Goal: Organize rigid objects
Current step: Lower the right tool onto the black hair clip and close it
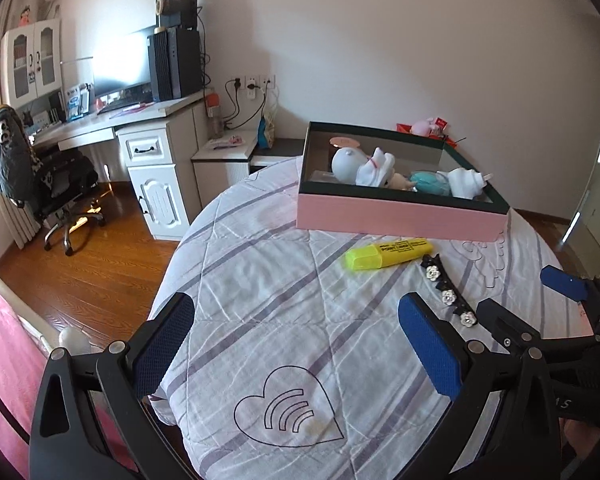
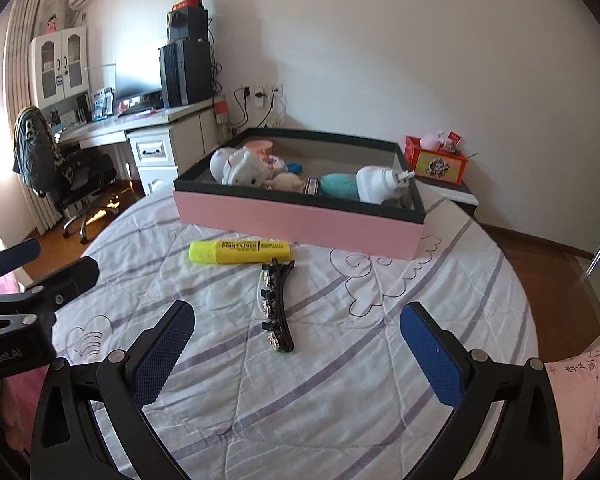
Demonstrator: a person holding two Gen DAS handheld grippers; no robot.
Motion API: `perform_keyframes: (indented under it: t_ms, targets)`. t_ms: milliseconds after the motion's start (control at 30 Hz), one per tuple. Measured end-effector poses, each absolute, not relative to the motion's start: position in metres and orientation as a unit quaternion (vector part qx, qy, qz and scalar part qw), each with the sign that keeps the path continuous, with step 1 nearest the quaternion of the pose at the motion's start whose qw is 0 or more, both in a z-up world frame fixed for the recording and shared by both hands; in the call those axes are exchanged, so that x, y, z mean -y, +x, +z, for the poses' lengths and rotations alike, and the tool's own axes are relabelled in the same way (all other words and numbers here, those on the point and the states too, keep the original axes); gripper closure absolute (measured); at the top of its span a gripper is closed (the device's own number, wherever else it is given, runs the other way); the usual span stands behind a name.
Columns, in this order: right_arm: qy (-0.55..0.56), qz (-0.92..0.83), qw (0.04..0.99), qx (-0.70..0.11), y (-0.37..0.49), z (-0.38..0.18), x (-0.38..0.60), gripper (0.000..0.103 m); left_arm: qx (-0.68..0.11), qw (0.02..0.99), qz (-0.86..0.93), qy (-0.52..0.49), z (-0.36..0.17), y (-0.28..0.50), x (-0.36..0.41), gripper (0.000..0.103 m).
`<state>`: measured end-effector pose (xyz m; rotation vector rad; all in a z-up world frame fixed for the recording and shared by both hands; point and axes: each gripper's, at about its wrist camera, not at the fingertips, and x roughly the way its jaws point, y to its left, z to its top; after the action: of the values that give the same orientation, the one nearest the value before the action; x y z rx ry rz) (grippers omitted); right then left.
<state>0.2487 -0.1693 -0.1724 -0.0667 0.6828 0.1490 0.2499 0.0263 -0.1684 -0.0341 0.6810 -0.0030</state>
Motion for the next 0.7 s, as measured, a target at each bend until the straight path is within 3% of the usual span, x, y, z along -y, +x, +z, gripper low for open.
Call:
perform_keyframes:
  t_ms: [167,233,267,333,367,400,500,700]
  targets:
    - [-0.071,0.082,0.916,-0.385,0.289,-0.203,0.156,0.01,-0.352,0.936,-0.003,-0.017,-0.181,0.271,-0.03,0.0]
    - [-0.075,0.093,0.909,-0.399,0.3,-0.211,0.153,0.023,-0.361,0.932,-0.01,-0.015,-0.186,0.279,-0.028,0.0]
    - [-0.077,0.099,0.904,-0.41,0.306,-0.215,0.151,0.037,-0.365,0.931,-0.014,-0.015,-0.188,0.283,-0.027,0.0]
    - [-0.073,0.119,0.894,-0.426,0.316,-0.223,0.151,0.043,-0.375,0.927,-0.022,-0.014,-0.193,0.29,-0.023,0.0]
    - [-0.071,0.127,0.893,-0.426,0.318,-0.223,0.152,0.05,-0.379,0.925,-0.026,-0.012,-0.194,0.294,-0.021,0.0]
    - [-0.07,0.137,0.892,-0.425,0.318,-0.221,0.153,0.065,-0.383,0.923,-0.029,-0.011,-0.196,0.298,-0.018,0.0]
    - [-0.07,0.148,0.891,-0.423,0.319,-0.219,0.162,0.084,-0.394,0.918,-0.042,-0.01,-0.199,0.311,-0.008,0.0]
    - [-0.027,0.109,0.906,-0.408,0.308,-0.212,0.216,0.084,-0.417,0.905,-0.083,0.007,-0.206,0.344,0.026,0.0]
